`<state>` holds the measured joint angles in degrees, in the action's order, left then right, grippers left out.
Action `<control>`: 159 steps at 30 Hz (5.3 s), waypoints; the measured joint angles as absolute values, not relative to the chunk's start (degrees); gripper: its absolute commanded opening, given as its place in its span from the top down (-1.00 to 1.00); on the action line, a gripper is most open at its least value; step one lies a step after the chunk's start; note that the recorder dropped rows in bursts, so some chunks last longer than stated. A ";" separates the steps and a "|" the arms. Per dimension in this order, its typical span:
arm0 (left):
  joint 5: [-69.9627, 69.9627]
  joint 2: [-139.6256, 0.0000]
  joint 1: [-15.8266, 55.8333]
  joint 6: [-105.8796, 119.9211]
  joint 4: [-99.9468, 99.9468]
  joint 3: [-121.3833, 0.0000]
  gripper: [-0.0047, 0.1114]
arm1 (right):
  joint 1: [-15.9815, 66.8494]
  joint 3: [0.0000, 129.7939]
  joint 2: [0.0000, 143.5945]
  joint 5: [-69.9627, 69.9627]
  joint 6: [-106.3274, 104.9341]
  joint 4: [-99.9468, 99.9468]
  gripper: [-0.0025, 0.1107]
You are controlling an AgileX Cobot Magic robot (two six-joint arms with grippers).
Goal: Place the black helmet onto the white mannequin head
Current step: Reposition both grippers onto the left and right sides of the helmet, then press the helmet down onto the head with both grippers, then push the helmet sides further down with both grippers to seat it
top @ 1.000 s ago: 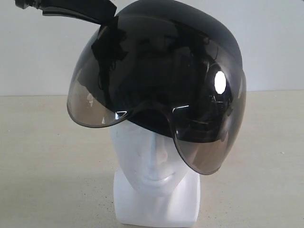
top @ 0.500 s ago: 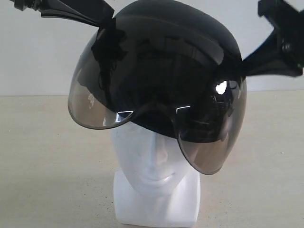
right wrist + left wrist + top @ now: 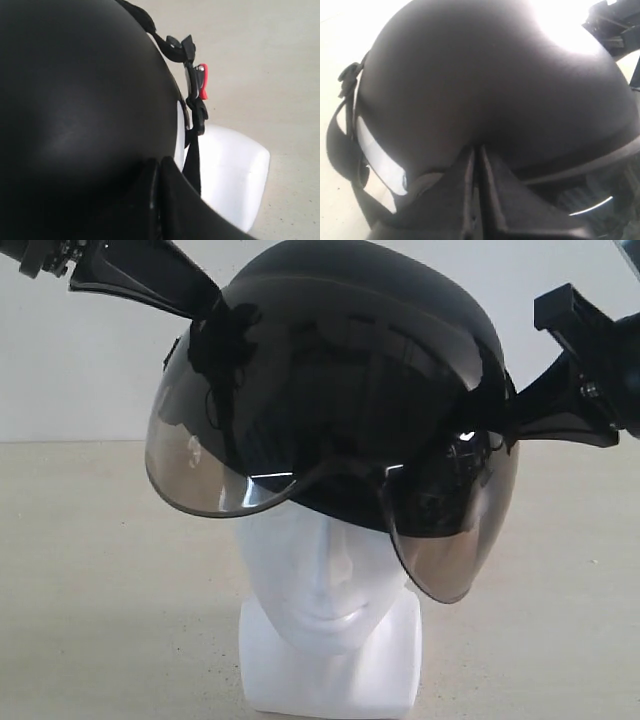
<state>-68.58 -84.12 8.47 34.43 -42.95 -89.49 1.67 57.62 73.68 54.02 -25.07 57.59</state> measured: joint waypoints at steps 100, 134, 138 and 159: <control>-71.06 -72.68 8.45 36.17 -57.66 -71.21 0.84 | 17.14 65.66 66.69 60.54 -25.89 59.96 0.96; -61.49 -69.41 8.50 38.25 -61.46 -67.25 0.84 | 17.14 65.56 66.66 63.75 -23.92 58.11 0.96; -62.48 -70.76 8.50 38.46 -61.02 -67.58 0.84 | 17.14 65.56 66.66 63.86 -23.92 57.75 0.96; -65.32 -70.64 8.50 39.54 -59.78 -64.58 0.84 | 17.43 65.45 66.66 67.28 -23.15 55.15 0.96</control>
